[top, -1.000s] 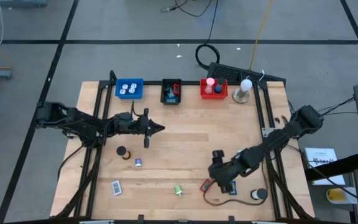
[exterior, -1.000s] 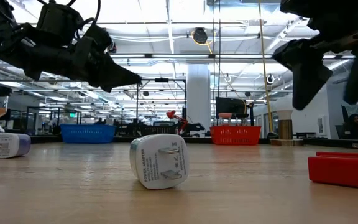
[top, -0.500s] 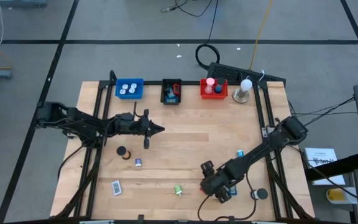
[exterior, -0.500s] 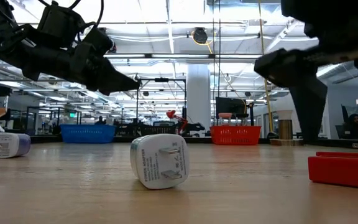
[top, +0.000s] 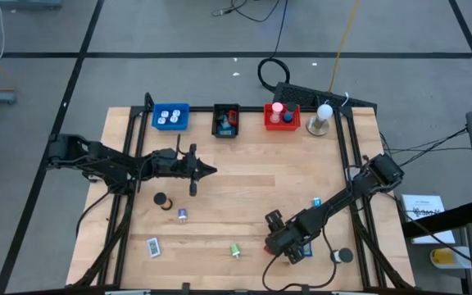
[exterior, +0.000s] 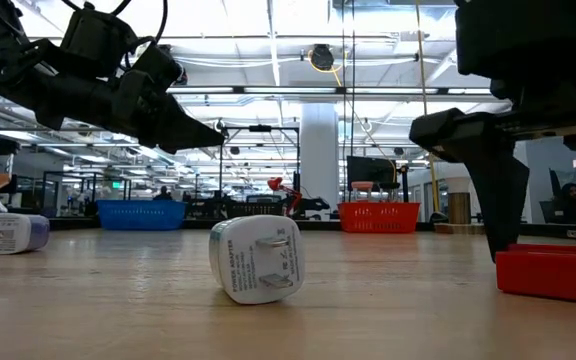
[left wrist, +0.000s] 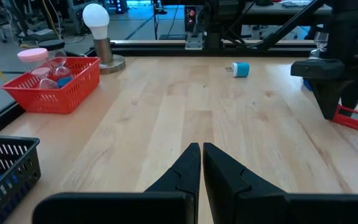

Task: Pick & Place Office items
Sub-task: Put the red digital clock into the black bin

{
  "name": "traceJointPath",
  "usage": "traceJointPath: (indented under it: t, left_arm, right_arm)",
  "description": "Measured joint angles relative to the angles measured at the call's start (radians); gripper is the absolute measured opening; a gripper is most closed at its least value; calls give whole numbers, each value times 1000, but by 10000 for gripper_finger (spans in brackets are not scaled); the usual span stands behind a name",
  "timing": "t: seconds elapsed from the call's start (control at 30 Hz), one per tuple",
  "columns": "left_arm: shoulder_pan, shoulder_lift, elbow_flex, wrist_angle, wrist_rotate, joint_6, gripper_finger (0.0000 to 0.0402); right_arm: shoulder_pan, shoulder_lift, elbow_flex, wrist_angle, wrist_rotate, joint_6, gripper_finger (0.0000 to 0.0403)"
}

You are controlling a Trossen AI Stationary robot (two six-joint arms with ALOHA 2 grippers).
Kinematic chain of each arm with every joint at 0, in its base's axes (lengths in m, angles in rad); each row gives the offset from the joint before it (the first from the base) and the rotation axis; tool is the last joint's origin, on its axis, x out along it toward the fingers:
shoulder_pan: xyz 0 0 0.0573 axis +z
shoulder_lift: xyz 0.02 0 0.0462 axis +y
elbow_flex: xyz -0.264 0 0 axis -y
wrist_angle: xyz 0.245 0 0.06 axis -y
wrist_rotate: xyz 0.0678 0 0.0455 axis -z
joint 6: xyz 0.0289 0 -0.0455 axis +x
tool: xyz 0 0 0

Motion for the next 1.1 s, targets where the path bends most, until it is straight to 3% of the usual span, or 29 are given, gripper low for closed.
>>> traceJointPath:
  t: [0.33,0.57,0.8,1.1]
  left_arm:
    - [0,0,0,-2,0,0,26]
    - [0,0,-1,-20,-2,-2,26]
    - [-2,0,-1,-25,-52,-4,26]
    - [-2,0,-1,-17,-53,1,26]
  right_arm:
    - [-37,-3,-24,11,-5,10,158]
    - [-108,-60,-27,10,94,168,154]
    - [-306,-101,-27,19,210,298,159]
    - [-613,-24,29,134,154,38,158]
